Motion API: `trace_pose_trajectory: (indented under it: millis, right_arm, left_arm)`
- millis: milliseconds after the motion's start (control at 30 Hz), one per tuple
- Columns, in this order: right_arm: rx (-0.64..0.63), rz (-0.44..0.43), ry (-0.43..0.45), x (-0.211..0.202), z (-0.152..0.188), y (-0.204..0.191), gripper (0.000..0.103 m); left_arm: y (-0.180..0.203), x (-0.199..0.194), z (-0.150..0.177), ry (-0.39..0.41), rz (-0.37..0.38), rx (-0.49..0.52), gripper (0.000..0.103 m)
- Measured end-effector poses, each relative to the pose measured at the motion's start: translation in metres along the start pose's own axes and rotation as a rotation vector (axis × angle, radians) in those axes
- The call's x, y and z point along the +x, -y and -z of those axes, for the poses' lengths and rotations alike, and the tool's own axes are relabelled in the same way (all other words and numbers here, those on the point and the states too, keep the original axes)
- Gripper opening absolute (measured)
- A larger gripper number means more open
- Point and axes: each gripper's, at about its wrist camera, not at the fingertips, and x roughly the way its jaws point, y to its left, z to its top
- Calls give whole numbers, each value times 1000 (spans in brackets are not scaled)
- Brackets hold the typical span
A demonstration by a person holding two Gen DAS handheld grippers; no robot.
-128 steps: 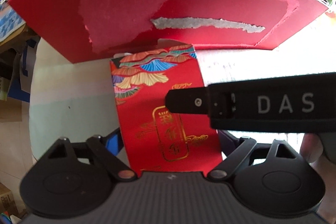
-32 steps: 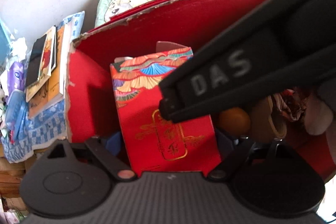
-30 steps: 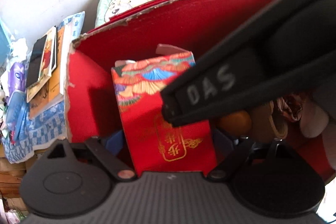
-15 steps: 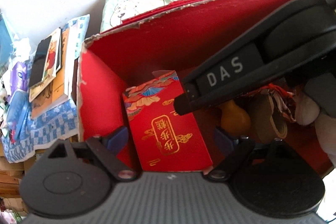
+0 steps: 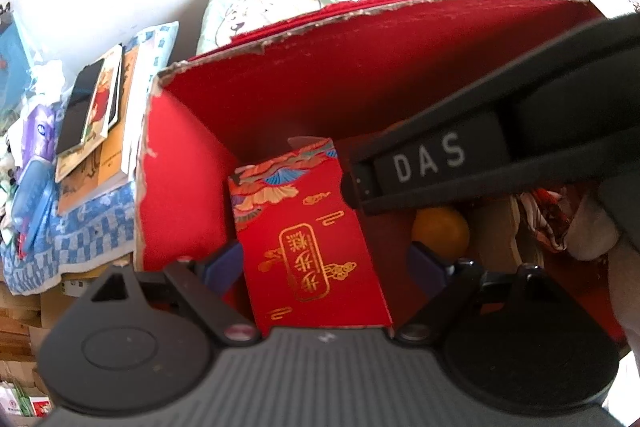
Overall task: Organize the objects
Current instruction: 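Open the right tool to release the gift box beside the gourd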
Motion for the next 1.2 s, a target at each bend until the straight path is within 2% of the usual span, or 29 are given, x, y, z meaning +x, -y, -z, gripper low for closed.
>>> trace_pose_trajectory:
  millis: [467, 533, 967, 1200]
  right_arm:
    - [4, 114, 75, -25, 20, 3, 42]
    - [12, 122, 86, -29, 22, 5, 45]
    - [13, 206, 160, -61, 47, 1, 47]
    - [13, 223, 200, -80, 61, -3, 47]
  left_arm:
    - [-4, -2, 5, 26, 1, -64, 88]
    - [-4, 0, 8, 33, 1, -63, 88]
    - [6, -26, 14, 72, -13, -87, 88]
    - [9, -44, 22, 99, -18, -107, 88]
